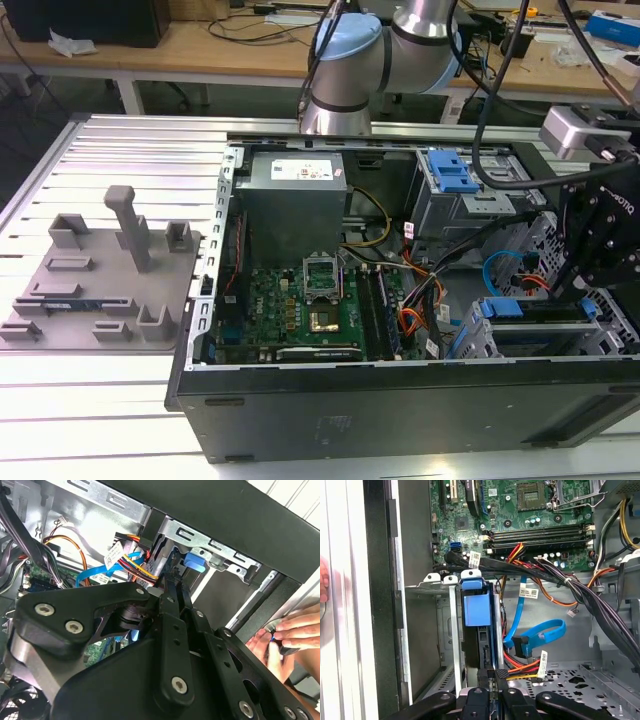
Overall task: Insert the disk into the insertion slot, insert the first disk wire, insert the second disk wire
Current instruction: 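Insert the first disk wire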
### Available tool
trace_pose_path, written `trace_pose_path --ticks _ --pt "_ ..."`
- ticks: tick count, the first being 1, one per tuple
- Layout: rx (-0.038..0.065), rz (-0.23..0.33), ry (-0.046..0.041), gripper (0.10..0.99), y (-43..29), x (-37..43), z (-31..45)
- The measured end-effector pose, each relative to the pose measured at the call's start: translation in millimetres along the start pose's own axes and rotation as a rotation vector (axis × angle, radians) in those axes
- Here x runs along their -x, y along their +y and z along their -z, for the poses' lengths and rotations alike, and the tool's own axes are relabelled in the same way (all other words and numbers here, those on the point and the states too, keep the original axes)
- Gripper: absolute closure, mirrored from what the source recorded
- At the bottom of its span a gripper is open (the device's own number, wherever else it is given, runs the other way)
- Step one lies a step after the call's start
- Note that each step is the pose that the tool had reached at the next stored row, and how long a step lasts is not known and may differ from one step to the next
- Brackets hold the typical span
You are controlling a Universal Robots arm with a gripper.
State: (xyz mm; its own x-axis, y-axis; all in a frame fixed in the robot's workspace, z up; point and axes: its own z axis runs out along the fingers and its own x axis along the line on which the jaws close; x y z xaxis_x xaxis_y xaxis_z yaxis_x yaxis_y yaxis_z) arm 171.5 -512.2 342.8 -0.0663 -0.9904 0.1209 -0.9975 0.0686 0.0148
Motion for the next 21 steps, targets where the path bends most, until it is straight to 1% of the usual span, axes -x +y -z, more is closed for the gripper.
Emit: trace_pose_path --ticks 11,16,20,21 --pt "0.001 0.007 0.0001 0.922 0.0 0.3 -2.2" --pt "-0.002 0.038 0.0009 0.922 -0.1 0.7 -5.8" --pt "-0.003 0.043 0.0006 0.914 -0.1 0.7 -6.5" --pt "-0.002 0.043 0.0007 0.792 -0.1 0.7 -6.2"
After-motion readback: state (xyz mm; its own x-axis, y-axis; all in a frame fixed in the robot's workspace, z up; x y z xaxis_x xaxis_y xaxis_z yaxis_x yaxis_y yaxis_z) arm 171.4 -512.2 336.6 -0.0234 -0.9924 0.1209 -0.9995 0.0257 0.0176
